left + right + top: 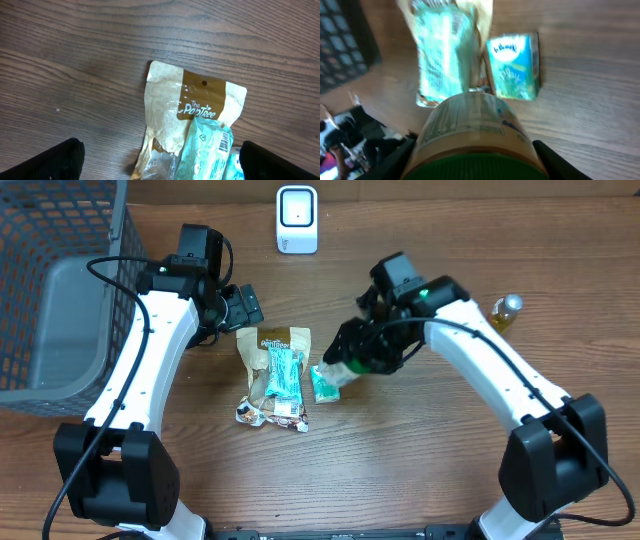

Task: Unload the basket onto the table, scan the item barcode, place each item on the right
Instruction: 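Carry the jar up toward the scanner with the right gripper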

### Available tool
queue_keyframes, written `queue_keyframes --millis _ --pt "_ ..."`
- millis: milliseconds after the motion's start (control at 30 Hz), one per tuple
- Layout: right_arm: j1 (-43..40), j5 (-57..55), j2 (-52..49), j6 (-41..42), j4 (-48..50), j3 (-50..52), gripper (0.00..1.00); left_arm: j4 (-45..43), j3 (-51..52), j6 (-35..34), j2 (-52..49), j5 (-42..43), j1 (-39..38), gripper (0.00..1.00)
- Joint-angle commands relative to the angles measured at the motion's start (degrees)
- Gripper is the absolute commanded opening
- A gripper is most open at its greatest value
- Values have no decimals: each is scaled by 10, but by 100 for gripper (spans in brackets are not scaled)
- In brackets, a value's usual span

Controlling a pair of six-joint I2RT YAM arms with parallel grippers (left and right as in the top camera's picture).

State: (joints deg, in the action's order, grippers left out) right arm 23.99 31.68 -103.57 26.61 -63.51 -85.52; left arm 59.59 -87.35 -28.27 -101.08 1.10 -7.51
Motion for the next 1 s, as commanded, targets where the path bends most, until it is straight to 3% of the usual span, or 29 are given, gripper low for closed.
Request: queue_keyframes --millis 0,167,333,667,967 --pt "-16 16 8 -22 -45 -107 13 0 -9 7 -1 0 0 100" --pt "-16 -67 8 -55 -125 -282 13 0 -9 7 -1 0 0 100" --pt "-14 -144 8 -80 -90 -414 13 0 -9 7 -1 0 0 100" --pt "-8 -237 -35 -132 145 -414 18 0 -9 7 -1 0 0 100" --pt "-8 -244 -183 -165 342 -412 18 0 -9 7 -1 0 0 100"
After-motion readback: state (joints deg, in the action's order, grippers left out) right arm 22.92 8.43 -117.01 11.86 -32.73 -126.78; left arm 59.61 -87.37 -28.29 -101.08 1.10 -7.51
